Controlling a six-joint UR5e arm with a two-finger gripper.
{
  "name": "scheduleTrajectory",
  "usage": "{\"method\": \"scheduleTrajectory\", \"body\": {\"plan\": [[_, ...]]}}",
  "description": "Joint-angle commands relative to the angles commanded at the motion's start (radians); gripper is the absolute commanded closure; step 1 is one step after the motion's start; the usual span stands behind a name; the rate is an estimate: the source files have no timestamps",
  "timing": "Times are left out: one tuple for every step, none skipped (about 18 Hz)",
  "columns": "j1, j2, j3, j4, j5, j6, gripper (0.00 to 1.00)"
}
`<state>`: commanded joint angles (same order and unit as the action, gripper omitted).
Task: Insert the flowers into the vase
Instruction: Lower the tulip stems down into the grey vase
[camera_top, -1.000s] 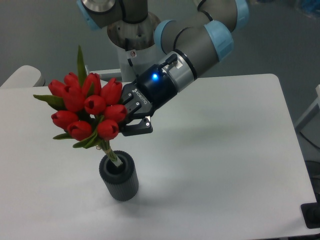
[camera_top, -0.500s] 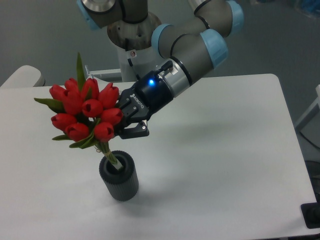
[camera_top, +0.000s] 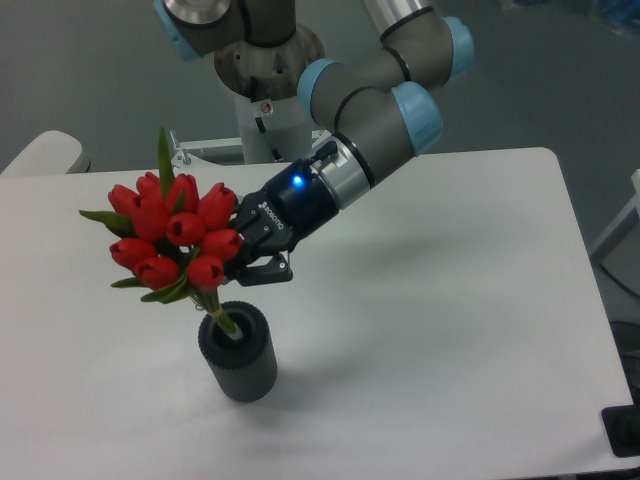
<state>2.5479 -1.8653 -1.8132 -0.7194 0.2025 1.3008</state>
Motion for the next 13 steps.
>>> {"method": "scheduleTrajectory", "body": {"plan": [[0.0, -0.011, -0.002, 0.0, 0.0, 0.009, 0.78], [0.002, -0.018, -0.002, 0.0, 0.0, 0.02, 0.78], [0.002, -0.028, -0.002, 0.0, 0.0, 0.026, 0.78], [0.003, -0.038, -0.002, 0.0, 0.0, 0.026, 0.78], [0.002, -0.046, -0.003, 0.0, 0.0, 0.026, 0.78], [0.003, -0.057, -0.003, 0.0, 0.0, 0.026, 0.78], [0.005, -0.061, -0.005, 0.0, 0.0, 0.028, 0.78], [0.008, -0.066, -0.008, 0.0, 0.0, 0.032, 0.78], [0.011, -0.066, -0.014, 0.0, 0.0, 0.035, 0.77], [0.012, -0.068, -0.015, 0.0, 0.0, 0.037, 0.77], [0.014, -0.069, -0.017, 0.0, 0.0, 0.037, 0.77], [0.014, -0.074, -0.018, 0.0, 0.0, 0.037, 0.77], [0.014, -0.08, -0.018, 0.0, 0.0, 0.037, 0.77]]}}
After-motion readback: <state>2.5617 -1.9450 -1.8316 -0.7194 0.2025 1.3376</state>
